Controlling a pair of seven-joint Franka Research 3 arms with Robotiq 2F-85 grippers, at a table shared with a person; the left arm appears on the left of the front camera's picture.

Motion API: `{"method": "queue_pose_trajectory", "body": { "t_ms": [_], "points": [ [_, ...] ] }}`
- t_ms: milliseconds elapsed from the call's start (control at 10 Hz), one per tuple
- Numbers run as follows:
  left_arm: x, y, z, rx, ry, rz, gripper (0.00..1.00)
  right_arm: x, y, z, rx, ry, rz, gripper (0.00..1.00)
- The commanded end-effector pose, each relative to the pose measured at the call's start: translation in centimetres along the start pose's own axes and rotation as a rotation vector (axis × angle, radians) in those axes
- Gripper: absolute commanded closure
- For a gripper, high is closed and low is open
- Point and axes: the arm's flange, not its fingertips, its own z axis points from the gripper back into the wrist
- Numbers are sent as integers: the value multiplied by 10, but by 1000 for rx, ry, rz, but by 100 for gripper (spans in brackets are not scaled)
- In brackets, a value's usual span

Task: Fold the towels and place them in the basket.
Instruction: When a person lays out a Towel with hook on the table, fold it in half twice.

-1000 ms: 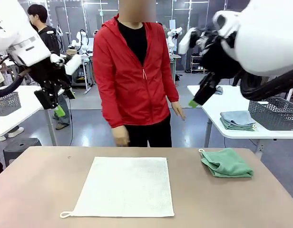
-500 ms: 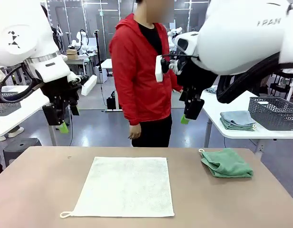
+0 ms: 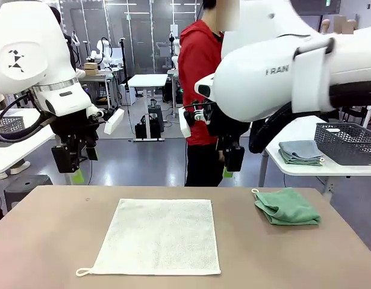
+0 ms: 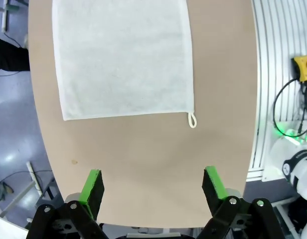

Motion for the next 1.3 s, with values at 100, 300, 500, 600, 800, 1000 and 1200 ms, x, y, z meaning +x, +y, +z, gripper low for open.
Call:
{"method": "queue_pose_trajectory", "body": {
  "t_ms": [100,300,500,600,800,1000,1200],
  "points": [
    [-3,-2,-4,16,4,21,0,6,-11,0,56,9,-42,0],
    [-2,0,-1,-2,0,9,0,1,-4,-6,25,6,-6,0],
    [-2,0,-1,-2,0,9,0,1,-4,-6,25,6,-6,0],
    [-2,0,-1,-2,0,9,0,1,-4,-6,25,6,-6,0],
    [-2,0,-1,-2,0,9,0,1,-4,-6,25,6,-6,0],
    [-2,0,-2,-5,-5,7,0,3,-6,-5,34,12,-10,0],
    [12,-26,-33,38,40,58,0,19,11,-29,91,20,-84,0]
  ]
}}
